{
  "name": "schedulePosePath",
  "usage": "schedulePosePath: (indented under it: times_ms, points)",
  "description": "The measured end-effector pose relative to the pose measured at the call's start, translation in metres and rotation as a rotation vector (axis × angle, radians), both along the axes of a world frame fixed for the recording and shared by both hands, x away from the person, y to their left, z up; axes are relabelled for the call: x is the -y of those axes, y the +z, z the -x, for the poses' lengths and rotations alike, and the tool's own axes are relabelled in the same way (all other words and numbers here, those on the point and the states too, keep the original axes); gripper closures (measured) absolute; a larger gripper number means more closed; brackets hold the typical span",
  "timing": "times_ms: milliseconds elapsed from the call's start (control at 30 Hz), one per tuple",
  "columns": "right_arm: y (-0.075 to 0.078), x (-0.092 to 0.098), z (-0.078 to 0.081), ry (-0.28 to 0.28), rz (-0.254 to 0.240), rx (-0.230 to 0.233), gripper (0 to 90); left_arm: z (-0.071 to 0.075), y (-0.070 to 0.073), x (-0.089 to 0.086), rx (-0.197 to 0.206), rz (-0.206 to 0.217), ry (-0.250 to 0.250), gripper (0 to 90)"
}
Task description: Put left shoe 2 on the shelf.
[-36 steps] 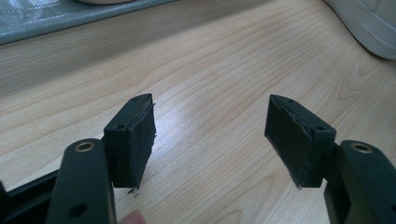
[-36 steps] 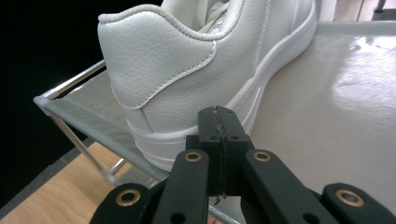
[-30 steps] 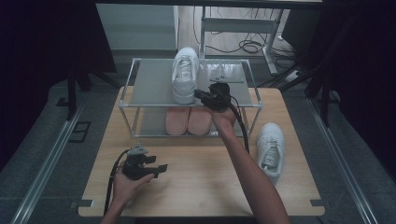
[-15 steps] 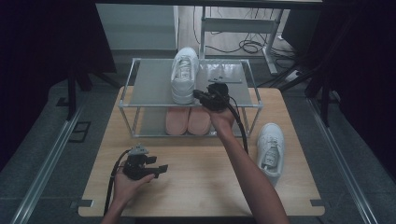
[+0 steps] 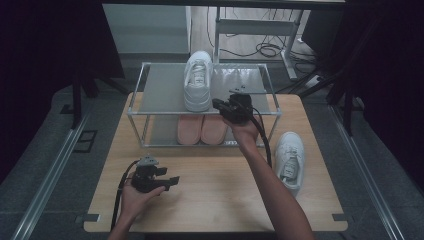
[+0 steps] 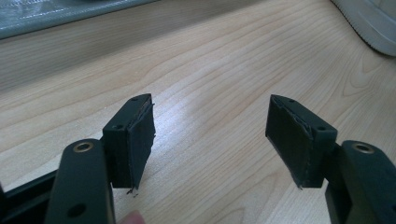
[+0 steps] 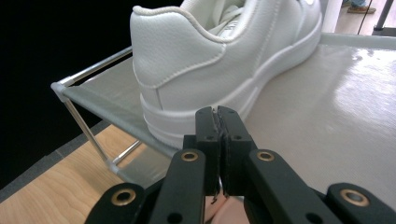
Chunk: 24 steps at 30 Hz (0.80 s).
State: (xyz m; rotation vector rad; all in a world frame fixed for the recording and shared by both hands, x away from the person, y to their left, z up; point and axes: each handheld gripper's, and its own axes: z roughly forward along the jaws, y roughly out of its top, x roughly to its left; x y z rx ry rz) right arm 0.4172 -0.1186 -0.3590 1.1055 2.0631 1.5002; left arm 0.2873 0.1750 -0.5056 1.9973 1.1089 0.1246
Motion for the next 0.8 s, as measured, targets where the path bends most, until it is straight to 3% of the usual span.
schedulePosePath:
  times_ms: [300,800]
  points:
    - [-0.012,0.030,0.015,-0.018,-0.023,-0.012,87.0,0.000,-0.001,0.000,-0.004,-0.007,-0.002,33.1]
    - [-0.050,0.070,0.048,-0.049,-0.053,-0.013,86.5,-0.001,-0.002,0.000,-0.009,-0.003,0.000,33.1]
